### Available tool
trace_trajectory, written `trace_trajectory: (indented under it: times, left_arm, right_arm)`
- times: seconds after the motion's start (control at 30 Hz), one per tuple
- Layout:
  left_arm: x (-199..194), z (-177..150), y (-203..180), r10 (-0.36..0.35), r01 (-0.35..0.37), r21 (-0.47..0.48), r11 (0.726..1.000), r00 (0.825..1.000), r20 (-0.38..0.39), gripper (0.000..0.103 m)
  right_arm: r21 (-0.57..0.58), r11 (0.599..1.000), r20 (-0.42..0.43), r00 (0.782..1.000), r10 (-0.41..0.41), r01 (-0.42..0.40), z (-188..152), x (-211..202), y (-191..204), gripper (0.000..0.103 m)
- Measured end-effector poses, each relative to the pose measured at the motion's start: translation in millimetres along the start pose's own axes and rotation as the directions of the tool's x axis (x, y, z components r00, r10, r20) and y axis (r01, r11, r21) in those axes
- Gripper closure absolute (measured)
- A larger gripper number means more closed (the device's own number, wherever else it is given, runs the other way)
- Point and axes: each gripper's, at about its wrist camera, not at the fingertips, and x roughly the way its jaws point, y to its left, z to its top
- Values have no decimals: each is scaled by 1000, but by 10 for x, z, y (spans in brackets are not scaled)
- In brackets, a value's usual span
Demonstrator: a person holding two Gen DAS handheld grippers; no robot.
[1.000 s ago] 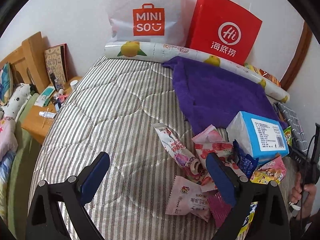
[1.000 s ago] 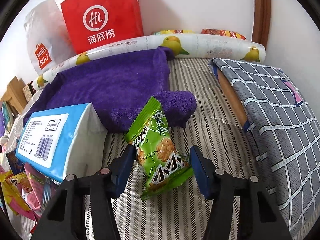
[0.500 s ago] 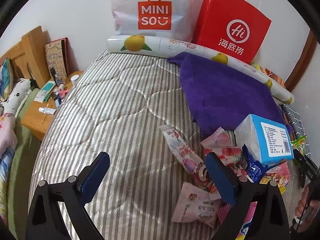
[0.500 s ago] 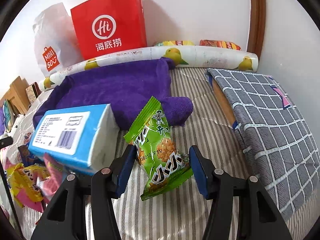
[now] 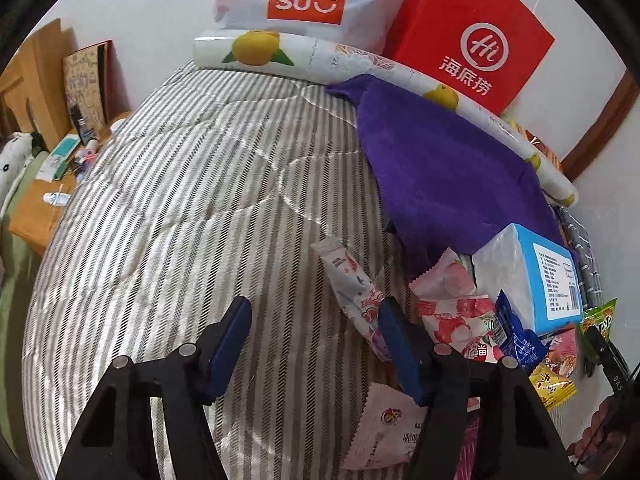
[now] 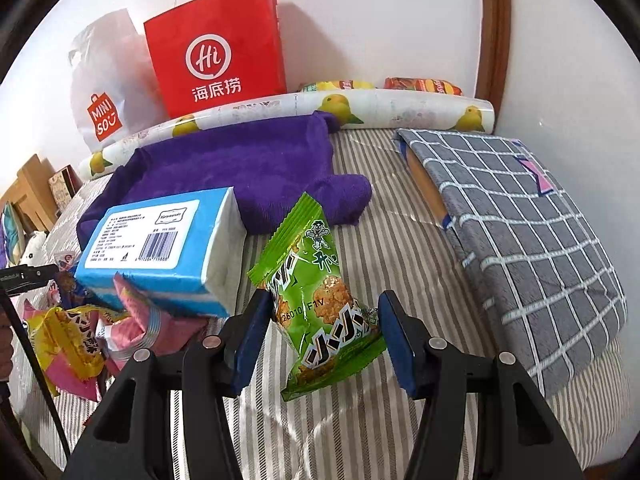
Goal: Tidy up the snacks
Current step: 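Grasp the pink-white candy stick with the left tool while right lifts green bag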
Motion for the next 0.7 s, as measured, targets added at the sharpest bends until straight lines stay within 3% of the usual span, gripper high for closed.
trace_trajectory:
  times: [0.2, 0.37, 0.57, 0.7]
  left_arm:
    - [97, 48, 0, -48, 48, -10, 999, 999, -2, 46]
    - [158, 111, -90, -114, 114, 7, 993, 993, -18, 61]
    - [203, 122, -129, -107, 107, 26, 994, 994, -13, 81]
    - [74, 134, -48, -127, 127, 2, 992, 992, 11, 85]
  right_arm:
    - [1, 1000, -21, 1000, -11, 11, -97, -61, 18, 48]
    - [-10, 999, -20, 999, -39, 38, -110, -116, 40, 48]
    - [-17, 999, -27, 999, -46, 46, -158, -172, 102, 48]
    - [-28, 998, -22, 998, -52, 52, -191, -243, 164, 48]
